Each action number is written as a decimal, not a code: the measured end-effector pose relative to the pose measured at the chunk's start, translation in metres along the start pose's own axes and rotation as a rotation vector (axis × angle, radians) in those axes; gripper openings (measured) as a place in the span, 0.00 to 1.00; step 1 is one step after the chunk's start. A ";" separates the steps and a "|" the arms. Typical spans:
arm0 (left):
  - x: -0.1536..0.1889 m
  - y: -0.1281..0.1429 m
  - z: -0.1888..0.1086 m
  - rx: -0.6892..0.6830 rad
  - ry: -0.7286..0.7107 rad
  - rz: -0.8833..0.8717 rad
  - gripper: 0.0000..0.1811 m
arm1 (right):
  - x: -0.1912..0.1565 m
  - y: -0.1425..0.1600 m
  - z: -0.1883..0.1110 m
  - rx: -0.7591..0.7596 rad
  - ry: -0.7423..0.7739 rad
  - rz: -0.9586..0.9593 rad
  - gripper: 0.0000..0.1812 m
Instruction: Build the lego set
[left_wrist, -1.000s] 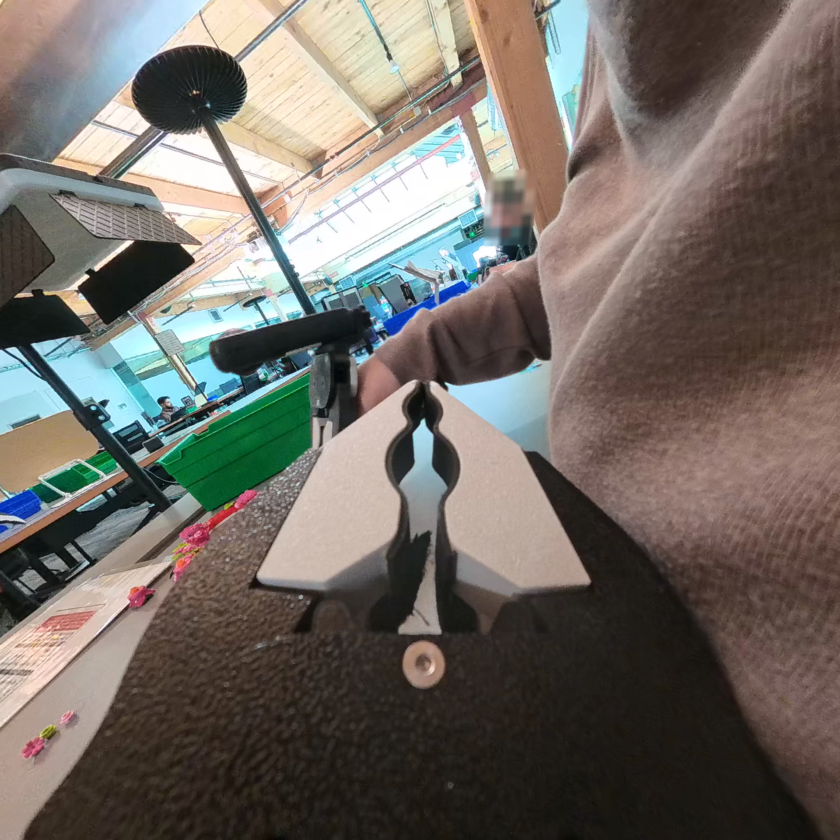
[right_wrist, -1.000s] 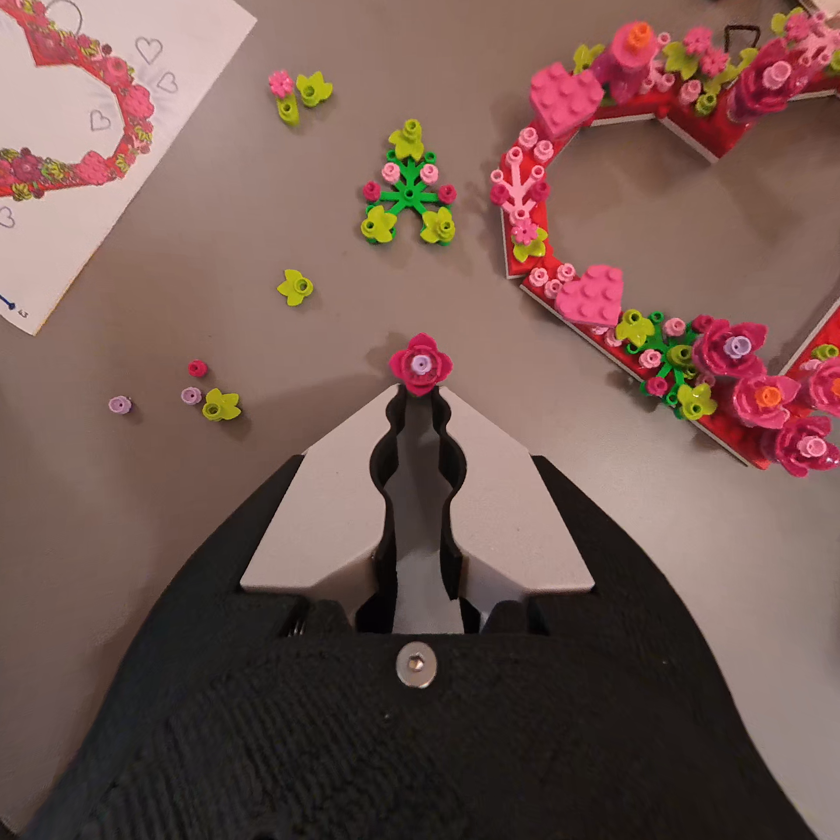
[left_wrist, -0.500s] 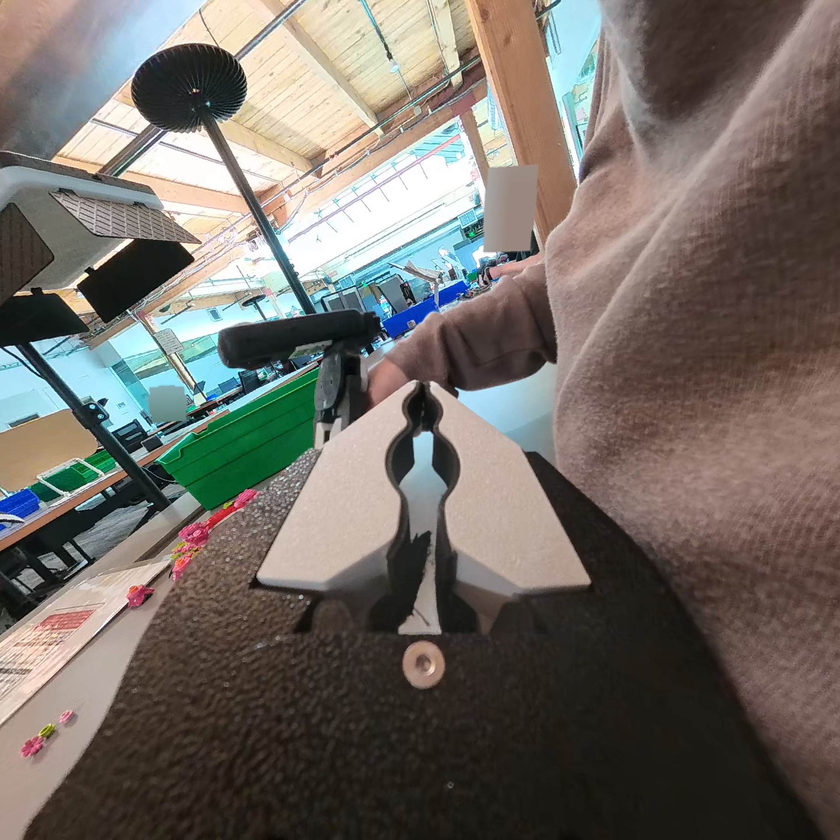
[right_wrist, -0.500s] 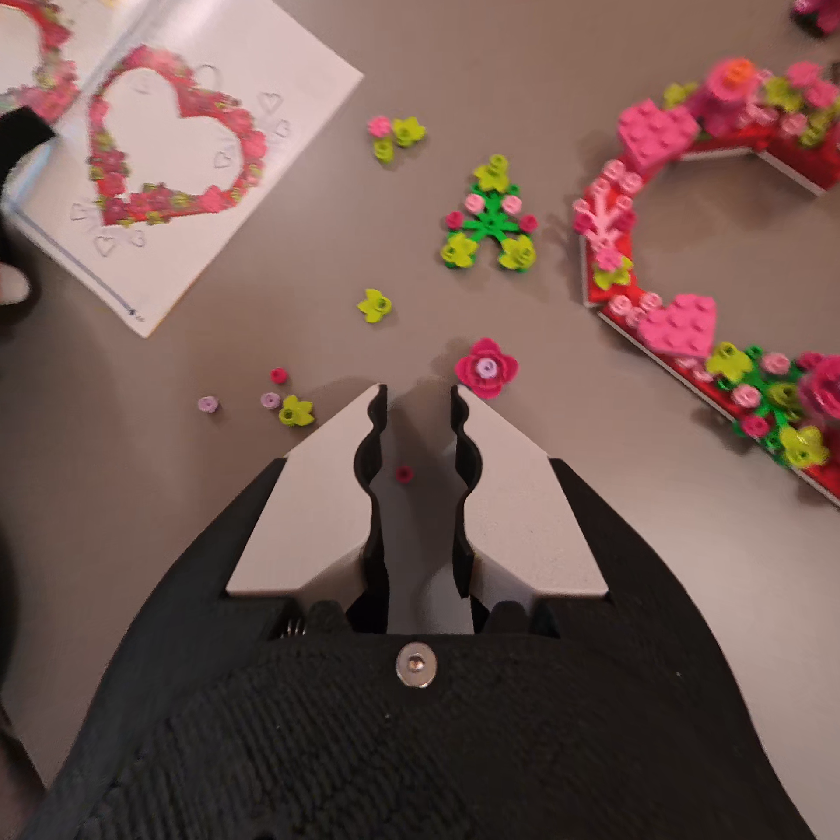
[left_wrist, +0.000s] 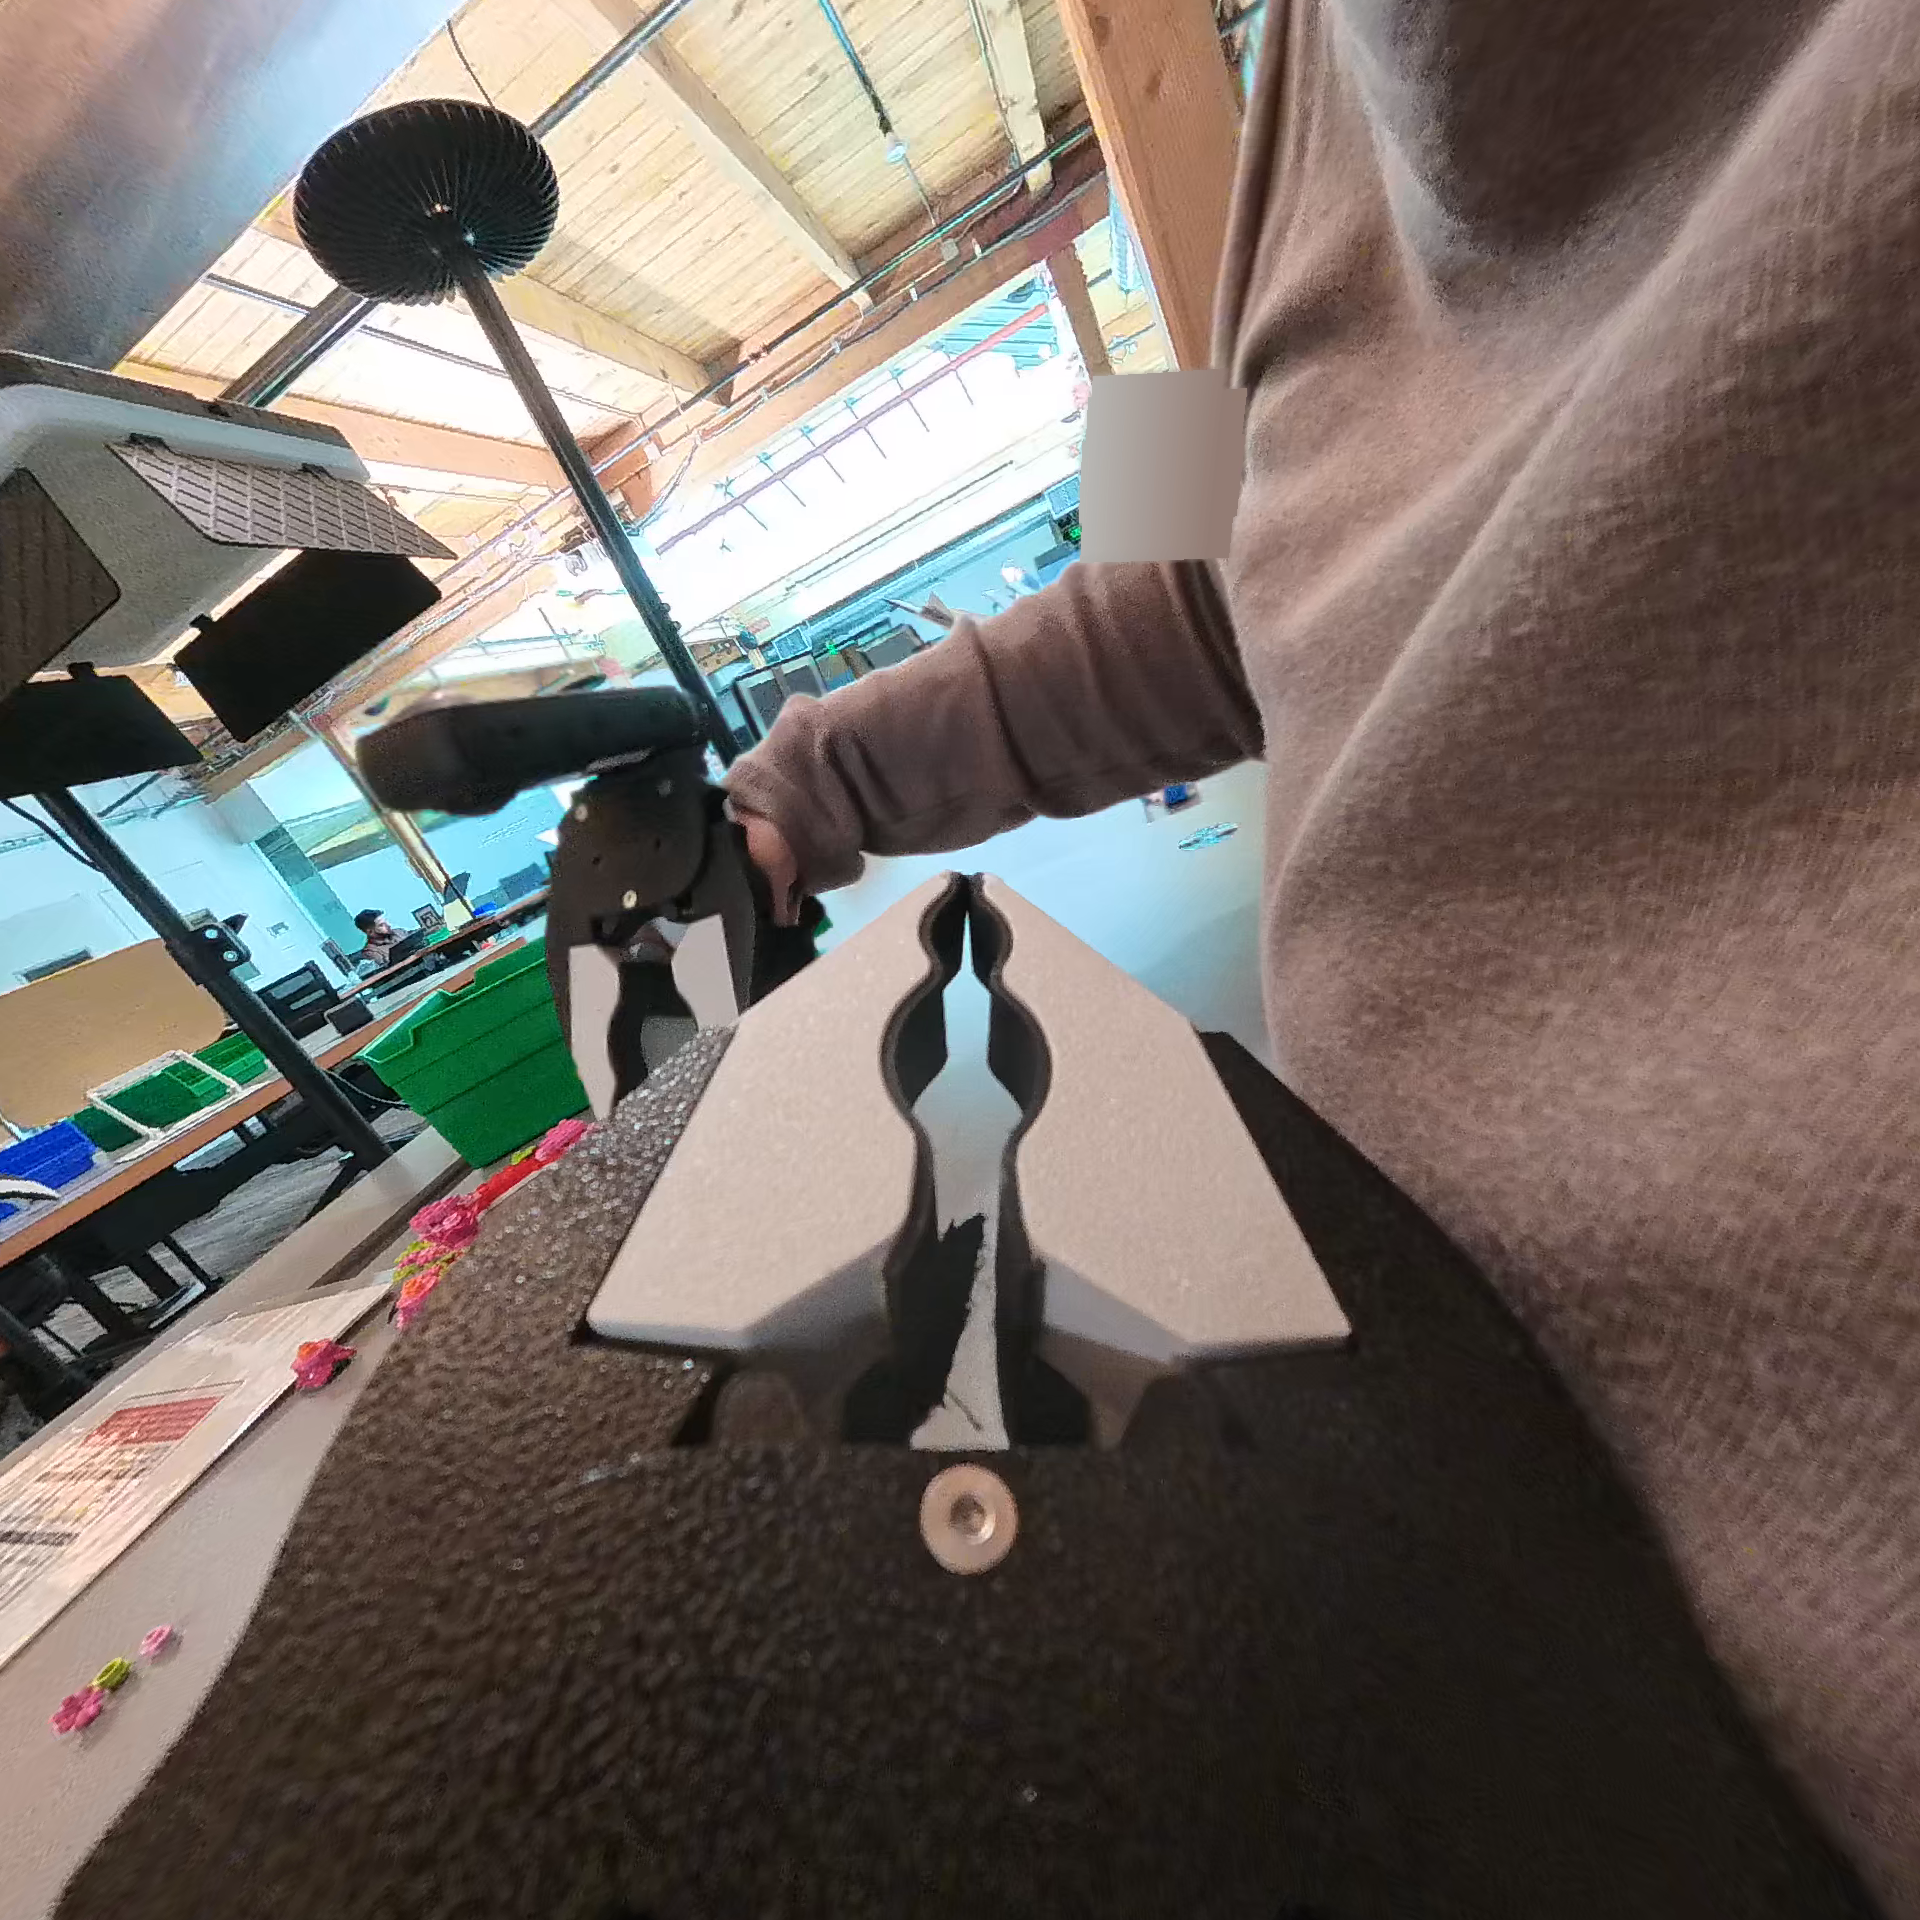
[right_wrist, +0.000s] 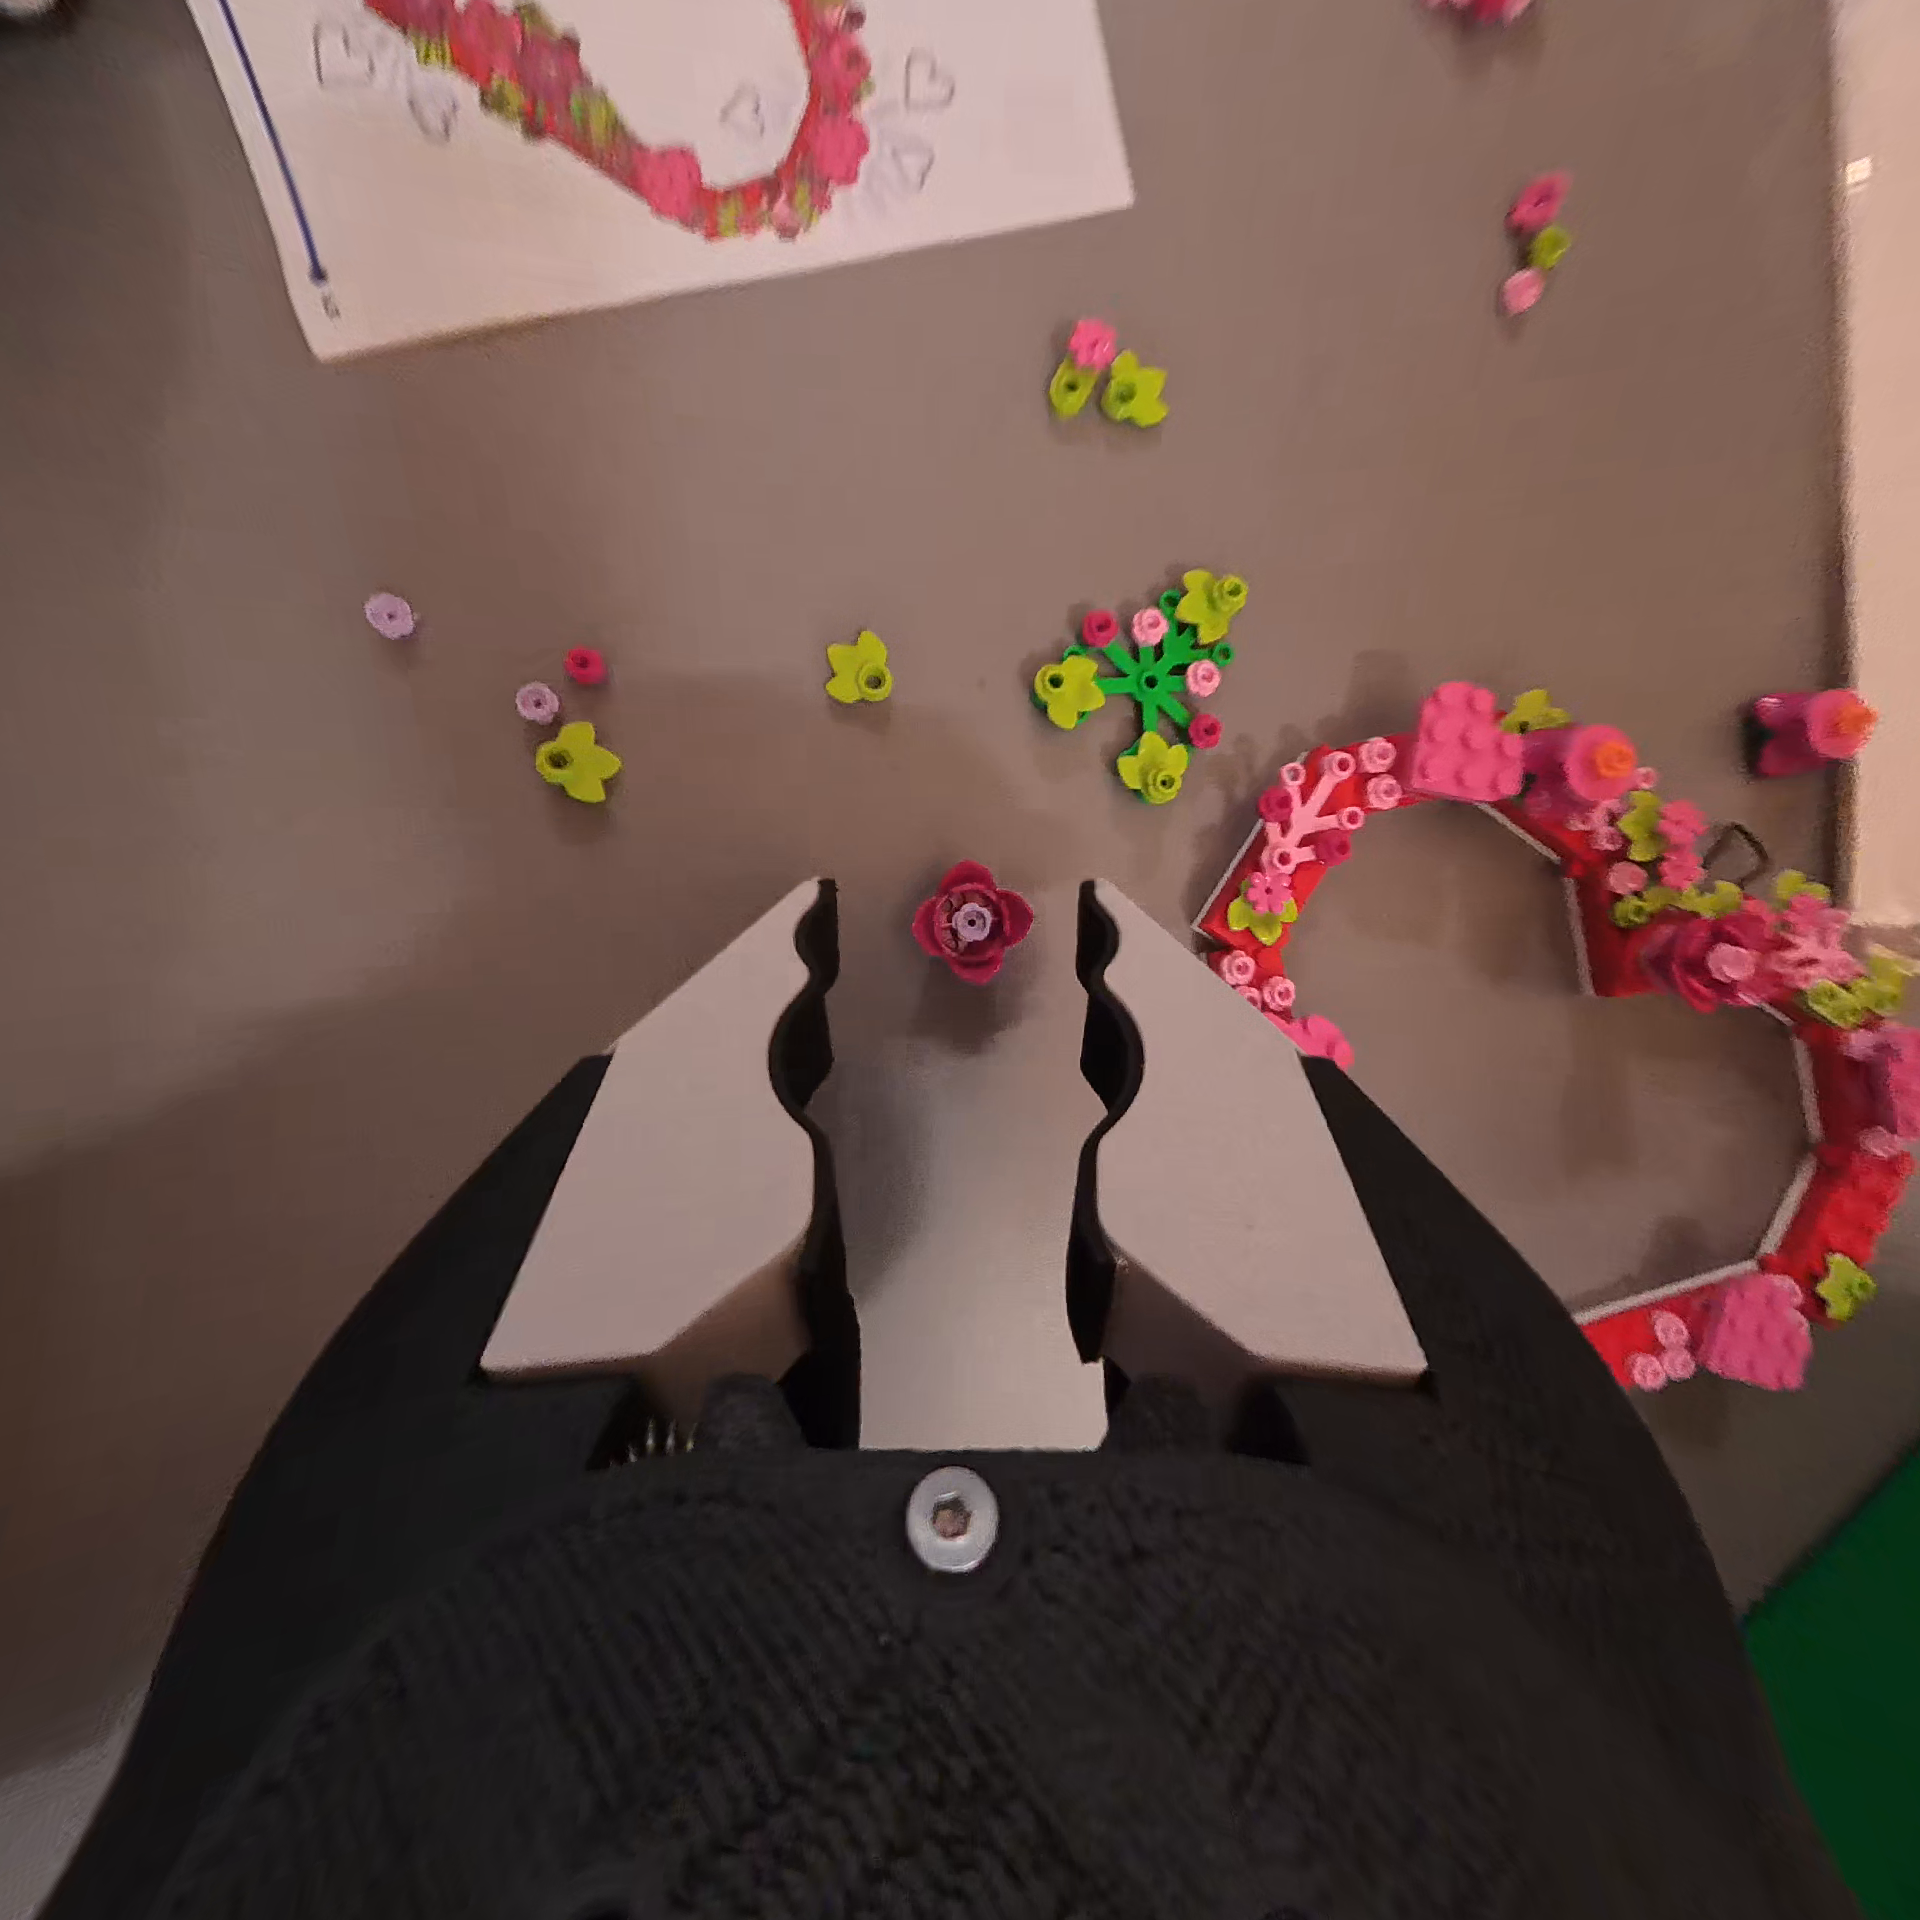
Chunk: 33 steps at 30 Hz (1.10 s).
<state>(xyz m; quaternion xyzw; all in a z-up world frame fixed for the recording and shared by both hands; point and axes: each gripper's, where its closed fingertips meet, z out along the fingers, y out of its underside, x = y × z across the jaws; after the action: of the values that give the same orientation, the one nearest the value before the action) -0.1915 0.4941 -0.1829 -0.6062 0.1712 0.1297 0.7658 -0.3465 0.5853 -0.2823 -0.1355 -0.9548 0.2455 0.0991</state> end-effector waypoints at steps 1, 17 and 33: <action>0.000 0.000 0.000 0.000 0.001 0.001 0.00 | 0.000 0.003 0.003 -0.020 -0.027 -0.004 0.25; -0.002 0.002 0.001 -0.002 -0.002 -0.020 0.00 | 0.006 0.008 0.006 -0.062 -0.099 0.093 0.21; -0.009 -0.004 -0.003 0.022 -0.048 -0.008 0.00 | 0.039 -0.025 0.046 -0.169 0.042 0.281 0.23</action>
<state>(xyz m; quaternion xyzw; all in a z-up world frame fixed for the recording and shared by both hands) -0.1983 0.4906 -0.1761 -0.5950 0.1515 0.1393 0.7769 -0.4005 0.5558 -0.3042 -0.2807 -0.9413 0.1730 0.0721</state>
